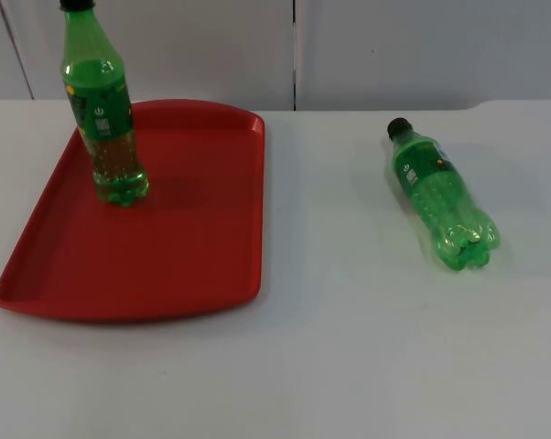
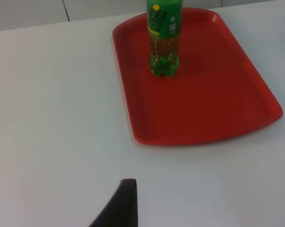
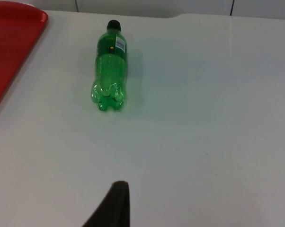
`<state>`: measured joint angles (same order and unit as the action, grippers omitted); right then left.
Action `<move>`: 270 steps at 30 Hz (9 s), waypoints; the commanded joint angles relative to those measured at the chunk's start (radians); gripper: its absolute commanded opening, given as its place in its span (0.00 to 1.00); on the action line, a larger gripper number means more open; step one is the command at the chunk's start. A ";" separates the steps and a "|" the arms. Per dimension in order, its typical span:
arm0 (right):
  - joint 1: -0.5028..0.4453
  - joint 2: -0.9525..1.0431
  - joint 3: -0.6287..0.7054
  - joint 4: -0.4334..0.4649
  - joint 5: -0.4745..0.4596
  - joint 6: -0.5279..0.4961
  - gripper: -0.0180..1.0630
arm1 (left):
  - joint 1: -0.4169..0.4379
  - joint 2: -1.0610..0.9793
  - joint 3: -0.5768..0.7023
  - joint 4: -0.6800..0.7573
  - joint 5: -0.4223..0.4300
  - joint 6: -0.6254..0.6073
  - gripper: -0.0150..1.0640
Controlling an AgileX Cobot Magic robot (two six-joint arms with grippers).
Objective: Place the bottle upright on the tray.
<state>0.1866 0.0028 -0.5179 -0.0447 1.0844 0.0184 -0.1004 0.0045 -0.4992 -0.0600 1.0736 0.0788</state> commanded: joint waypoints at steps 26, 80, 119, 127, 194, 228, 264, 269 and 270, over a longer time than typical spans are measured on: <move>-0.006 -0.003 0.002 0.003 -0.009 -0.007 0.99 | 0.000 -0.004 0.004 -0.010 0.002 -0.005 0.99; -0.006 0.768 -0.396 -0.011 -0.051 -0.011 0.99 | 0.000 -0.004 0.004 -0.010 0.002 -0.005 0.99; 0.070 1.992 -1.458 0.045 0.104 -0.018 0.99 | 0.000 -0.004 0.004 -0.010 0.002 -0.005 0.99; 0.117 2.250 -1.731 0.045 0.137 0.080 0.99 | 0.000 -0.004 0.004 -0.010 0.002 -0.005 0.99; 0.147 2.614 -1.766 0.074 -0.029 0.150 0.64 | 0.000 -0.004 0.004 -0.006 0.002 -0.005 0.99; 0.163 2.031 -1.741 0.045 0.001 -0.087 0.02 | 0.000 -0.004 0.004 -0.006 0.002 -0.005 0.99; 0.433 1.341 -0.364 0.225 -1.358 -0.381 0.02 | 0.000 -0.004 0.004 -0.006 0.002 -0.005 0.99; 0.488 1.451 -0.364 0.057 -1.515 -0.201 0.02 | 0.000 -0.004 0.004 -0.006 0.002 -0.005 0.99; 0.488 1.479 -0.364 0.014 -1.575 -0.118 0.02 | 0.000 -0.004 0.004 -0.006 0.002 -0.005 0.99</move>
<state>0.6684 1.4557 -0.8861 0.0343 -0.3970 -0.1814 -0.1004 0.0045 -0.4992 -0.0600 1.0778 0.0744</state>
